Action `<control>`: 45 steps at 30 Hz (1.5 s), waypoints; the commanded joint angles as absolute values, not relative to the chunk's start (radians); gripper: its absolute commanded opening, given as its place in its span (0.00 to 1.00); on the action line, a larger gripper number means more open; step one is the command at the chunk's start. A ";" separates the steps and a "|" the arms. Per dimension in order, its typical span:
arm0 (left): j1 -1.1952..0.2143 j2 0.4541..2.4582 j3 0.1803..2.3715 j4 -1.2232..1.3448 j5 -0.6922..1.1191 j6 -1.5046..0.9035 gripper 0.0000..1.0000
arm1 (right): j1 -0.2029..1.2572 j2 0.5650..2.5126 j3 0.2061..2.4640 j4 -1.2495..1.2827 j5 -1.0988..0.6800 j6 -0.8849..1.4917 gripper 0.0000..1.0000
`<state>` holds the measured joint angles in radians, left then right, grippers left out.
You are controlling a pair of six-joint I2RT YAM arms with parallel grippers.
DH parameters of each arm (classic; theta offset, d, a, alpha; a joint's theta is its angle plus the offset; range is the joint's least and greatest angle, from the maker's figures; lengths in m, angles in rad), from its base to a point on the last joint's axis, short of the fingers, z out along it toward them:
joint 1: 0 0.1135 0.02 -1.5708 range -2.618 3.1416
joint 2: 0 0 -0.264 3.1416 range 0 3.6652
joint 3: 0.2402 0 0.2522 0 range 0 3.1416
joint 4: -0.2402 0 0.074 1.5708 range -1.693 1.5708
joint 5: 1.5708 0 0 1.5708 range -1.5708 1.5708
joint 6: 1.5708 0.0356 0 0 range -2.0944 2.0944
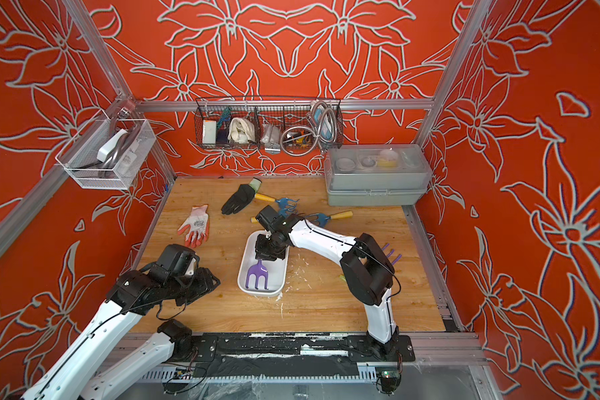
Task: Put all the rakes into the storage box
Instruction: Place the rake in the storage box.
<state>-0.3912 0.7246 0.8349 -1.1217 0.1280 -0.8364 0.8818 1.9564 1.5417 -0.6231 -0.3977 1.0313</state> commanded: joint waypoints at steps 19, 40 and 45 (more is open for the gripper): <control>-0.382 0.732 0.821 -1.132 0.138 -0.846 0.54 | 0.882 2.041 1.686 -0.689 -0.328 0.973 0.42; -0.382 0.883 0.873 -0.970 0.225 -0.797 0.54 | 0.636 1.590 1.405 -0.779 -0.196 0.701 0.36; -0.382 0.942 0.882 -0.892 0.281 -0.793 0.54 | 0.491 1.478 1.283 -0.842 -0.166 0.663 0.42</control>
